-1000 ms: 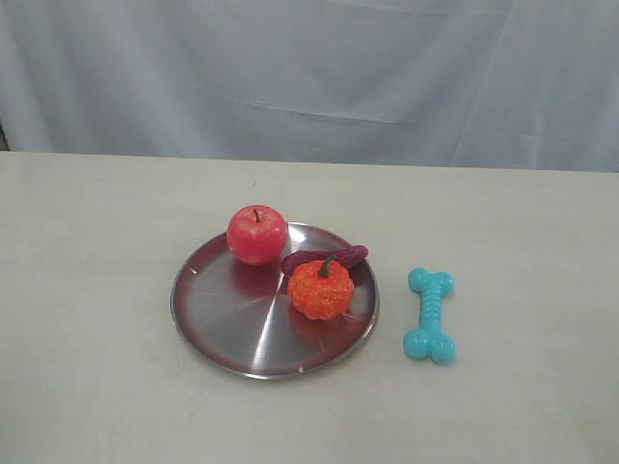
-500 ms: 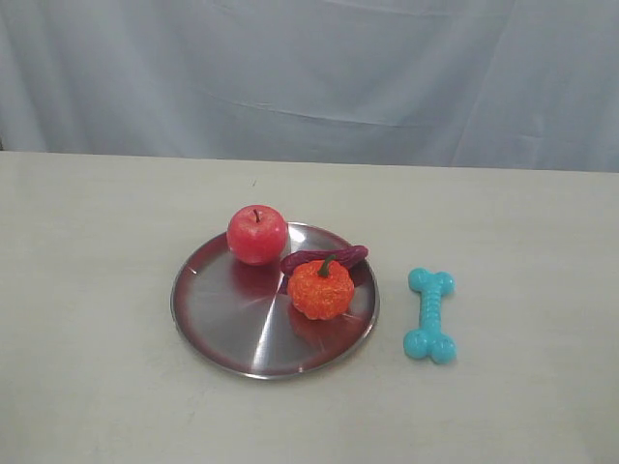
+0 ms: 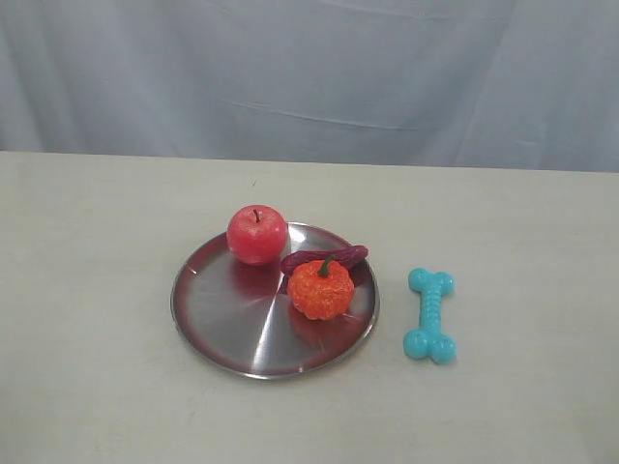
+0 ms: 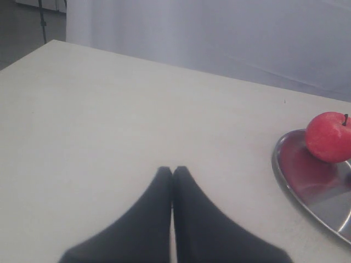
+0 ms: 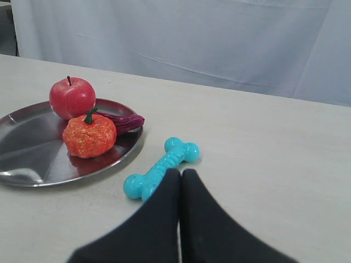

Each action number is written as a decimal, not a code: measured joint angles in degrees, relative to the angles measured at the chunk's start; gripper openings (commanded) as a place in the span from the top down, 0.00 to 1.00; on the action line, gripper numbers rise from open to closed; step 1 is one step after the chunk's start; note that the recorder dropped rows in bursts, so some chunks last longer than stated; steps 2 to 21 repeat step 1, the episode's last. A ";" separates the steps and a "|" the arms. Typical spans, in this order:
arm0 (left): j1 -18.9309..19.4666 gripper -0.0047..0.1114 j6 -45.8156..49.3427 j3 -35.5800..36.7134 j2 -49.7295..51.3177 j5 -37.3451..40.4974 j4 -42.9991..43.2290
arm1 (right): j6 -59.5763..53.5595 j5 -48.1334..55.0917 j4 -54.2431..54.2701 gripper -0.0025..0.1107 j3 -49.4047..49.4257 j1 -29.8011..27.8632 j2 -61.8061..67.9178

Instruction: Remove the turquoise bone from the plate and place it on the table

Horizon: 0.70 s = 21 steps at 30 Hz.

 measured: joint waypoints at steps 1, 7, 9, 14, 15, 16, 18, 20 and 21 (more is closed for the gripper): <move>0.00 0.96 0.00 0.00 0.00 0.00 0.00 | 0.00 0.00 0.00 0.98 0.00 0.00 0.00; 0.00 0.96 0.00 0.00 0.00 0.00 0.00 | 0.00 0.00 0.00 0.98 0.00 0.00 0.00; 0.00 0.96 0.00 0.00 0.00 0.00 0.00 | 0.00 0.00 0.00 0.98 0.00 0.00 0.00; 0.00 0.96 0.00 0.00 0.00 0.00 0.00 | 0.00 0.00 0.00 0.98 0.00 0.00 0.00; 0.00 0.96 0.00 0.00 0.00 0.00 0.00 | 0.00 0.00 0.00 0.98 0.00 0.00 0.00; 0.00 0.96 0.00 0.00 0.00 0.00 0.00 | 0.00 0.00 0.00 0.98 0.00 0.00 0.00; 0.00 0.96 0.00 0.00 0.00 0.00 0.00 | 0.00 0.00 0.00 0.98 0.00 0.00 0.00; 0.00 0.96 0.00 0.00 0.00 0.00 0.00 | 0.00 0.00 0.00 0.98 0.00 0.00 0.00; 0.00 0.96 0.00 0.00 0.00 0.00 0.00 | 0.00 0.00 0.00 0.98 0.00 0.00 0.00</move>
